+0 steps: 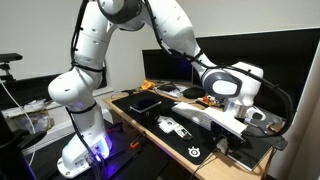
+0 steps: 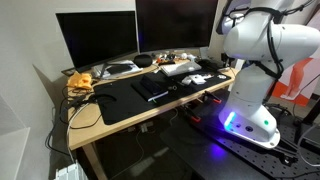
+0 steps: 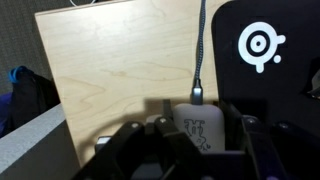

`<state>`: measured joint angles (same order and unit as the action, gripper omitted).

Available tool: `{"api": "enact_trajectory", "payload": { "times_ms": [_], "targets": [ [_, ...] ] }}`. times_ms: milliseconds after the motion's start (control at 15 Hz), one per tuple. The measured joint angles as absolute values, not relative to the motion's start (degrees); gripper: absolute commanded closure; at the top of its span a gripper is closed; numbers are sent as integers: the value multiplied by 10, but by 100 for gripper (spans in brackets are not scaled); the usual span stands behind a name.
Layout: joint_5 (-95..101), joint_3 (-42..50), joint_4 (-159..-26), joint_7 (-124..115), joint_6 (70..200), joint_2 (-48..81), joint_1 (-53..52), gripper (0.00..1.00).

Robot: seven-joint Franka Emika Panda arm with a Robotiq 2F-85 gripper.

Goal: Move the white object from the bottom right corner of the table to the center of the table

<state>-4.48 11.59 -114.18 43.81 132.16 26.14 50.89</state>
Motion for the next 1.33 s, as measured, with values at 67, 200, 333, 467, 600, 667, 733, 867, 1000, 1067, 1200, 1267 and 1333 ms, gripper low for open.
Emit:
{"api": "enact_trajectory", "payload": {
  "times_ms": [67,200,333,467,600,667,733,867,1000,1067,1200,1267,1333],
  "targets": [
    [-44,116,-1154,438,1323,245,505,74],
    [-41,117,-1181,438,1325,212,496,74],
    [-36,118,-1212,438,1331,175,482,74],
    [-33,118,-1244,438,1339,134,463,74],
    [-32,121,-1272,438,1341,93,443,74],
    [-32,123,-1283,438,1341,73,432,74],
    [-32,127,-1293,438,1341,54,419,74],
    [-32,137,-1306,438,1341,21,394,74],
    [-32,152,-1313,438,1341,-3,370,74],
    [-32,159,-1314,438,1341,-12,358,74],
    [-30,174,-1316,438,1341,-27,335,74],
    [-28,181,-1317,438,1341,-33,324,74],
    [-26,187,-1319,438,1341,-37,313,74]
  ]
}}
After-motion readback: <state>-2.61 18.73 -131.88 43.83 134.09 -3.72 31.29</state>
